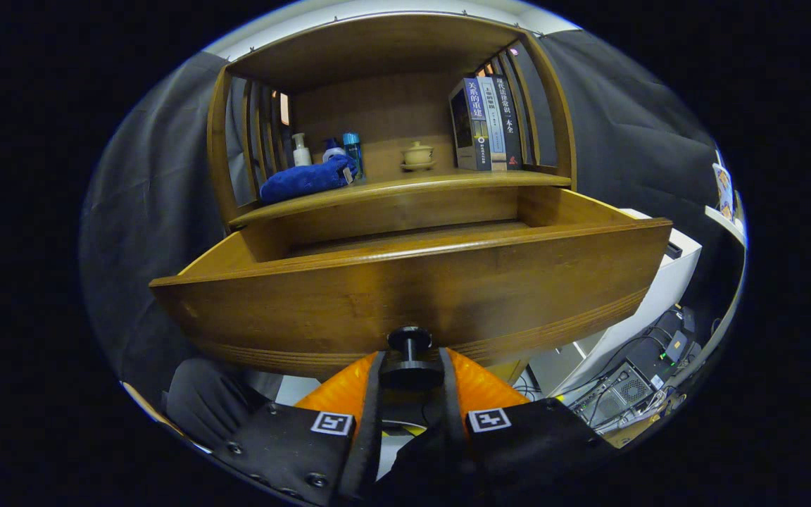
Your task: Pull open the drawer, take out the items inside it, and place them on the countertop above the cabinet.
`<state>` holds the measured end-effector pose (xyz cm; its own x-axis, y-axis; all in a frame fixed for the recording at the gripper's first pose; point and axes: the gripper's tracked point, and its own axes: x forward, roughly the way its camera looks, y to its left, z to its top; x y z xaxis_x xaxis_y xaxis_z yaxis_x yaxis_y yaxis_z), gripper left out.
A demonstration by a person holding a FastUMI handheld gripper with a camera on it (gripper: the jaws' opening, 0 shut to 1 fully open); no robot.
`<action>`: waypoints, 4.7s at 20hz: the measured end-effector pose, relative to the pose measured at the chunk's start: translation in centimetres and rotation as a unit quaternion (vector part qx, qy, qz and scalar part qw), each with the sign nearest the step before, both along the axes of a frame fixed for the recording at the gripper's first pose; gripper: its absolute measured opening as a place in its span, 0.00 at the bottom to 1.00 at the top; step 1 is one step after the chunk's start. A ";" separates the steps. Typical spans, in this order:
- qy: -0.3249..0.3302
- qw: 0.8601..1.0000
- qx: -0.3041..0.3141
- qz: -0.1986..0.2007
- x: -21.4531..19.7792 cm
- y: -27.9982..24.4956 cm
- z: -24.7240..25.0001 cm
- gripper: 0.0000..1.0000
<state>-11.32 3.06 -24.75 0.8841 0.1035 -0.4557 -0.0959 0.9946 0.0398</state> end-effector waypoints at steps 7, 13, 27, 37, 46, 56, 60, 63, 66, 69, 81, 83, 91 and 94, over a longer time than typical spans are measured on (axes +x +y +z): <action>-0.057 0.998 -0.017 0.034 0.0 1.8 7.6 0.99; -0.035 0.999 0.018 0.027 3.6 2.9 12.8 0.99; 0.175 0.984 0.000 0.021 15.5 5.4 8.0 0.99; 0.307 0.950 -0.062 -0.003 17.7 4.1 0.8 0.99; 0.365 0.928 -0.067 -0.027 17.6 3.2 -2.6 0.70; 0.338 0.941 -0.023 -0.001 13.5 5.6 4.9 0.46; 0.310 0.950 -0.041 0.009 13.2 5.4 9.2 0.46; 0.291 0.955 -0.050 0.015 13.7 5.2 12.2 0.46; 0.270 0.962 -0.039 0.017 15.0 5.8 15.3 0.46; 0.242 0.970 -0.030 0.009 17.3 6.0 18.0 0.46; 0.216 0.976 -0.041 0.006 27.1 9.1 19.4 0.46; 0.222 0.974 -0.032 0.005 28.2 9.9 18.1 0.46; 0.218 0.975 -0.033 -0.029 31.0 8.9 15.8 0.51; 0.204 0.978 -0.029 -0.019 31.0 9.2 16.4 0.54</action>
<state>19.71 12.27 -8.36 0.6303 0.0378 -0.7754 -0.0477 0.9988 0.0099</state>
